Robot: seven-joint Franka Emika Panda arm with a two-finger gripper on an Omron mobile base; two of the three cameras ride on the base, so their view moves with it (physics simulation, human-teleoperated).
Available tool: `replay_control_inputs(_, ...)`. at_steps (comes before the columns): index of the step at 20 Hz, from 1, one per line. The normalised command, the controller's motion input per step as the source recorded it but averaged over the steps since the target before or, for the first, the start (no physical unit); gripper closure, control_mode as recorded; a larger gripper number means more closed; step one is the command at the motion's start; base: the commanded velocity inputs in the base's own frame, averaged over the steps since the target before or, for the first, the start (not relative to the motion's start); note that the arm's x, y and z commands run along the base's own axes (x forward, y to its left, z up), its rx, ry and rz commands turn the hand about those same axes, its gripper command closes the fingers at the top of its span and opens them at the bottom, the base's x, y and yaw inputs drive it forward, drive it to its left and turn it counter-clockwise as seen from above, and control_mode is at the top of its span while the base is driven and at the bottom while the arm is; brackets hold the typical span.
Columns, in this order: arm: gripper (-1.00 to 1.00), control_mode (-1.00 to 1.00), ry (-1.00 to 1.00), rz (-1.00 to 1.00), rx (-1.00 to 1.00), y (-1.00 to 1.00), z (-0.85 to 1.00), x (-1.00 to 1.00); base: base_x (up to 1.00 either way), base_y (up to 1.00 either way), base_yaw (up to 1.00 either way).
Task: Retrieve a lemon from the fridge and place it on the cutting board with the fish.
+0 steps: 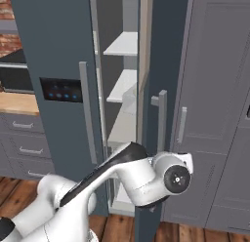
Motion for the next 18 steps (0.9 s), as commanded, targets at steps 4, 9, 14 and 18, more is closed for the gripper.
replay_control_inputs(4, -1.00, -1.00, 0.10, -0.05, -0.53, 0.39, 0.00, -0.07, 0.00, 0.00, 0.00)
replay_control_inputs(9, -1.00, -1.00, 0.17, -0.06, -0.61, 0.40, -0.05, 0.00, 0.00, 0.00, 0.00)
replay_control_inputs(14, -1.00, -1.00, 0.17, -0.10, -0.60, 0.22, -0.25, 0.01, 0.00, 0.00, 0.00)
replay_control_inputs(18, -1.00, -1.00, 0.22, -0.14, -0.55, 0.02, -0.36, 0.22, 0.00, 0.00, 0.00)
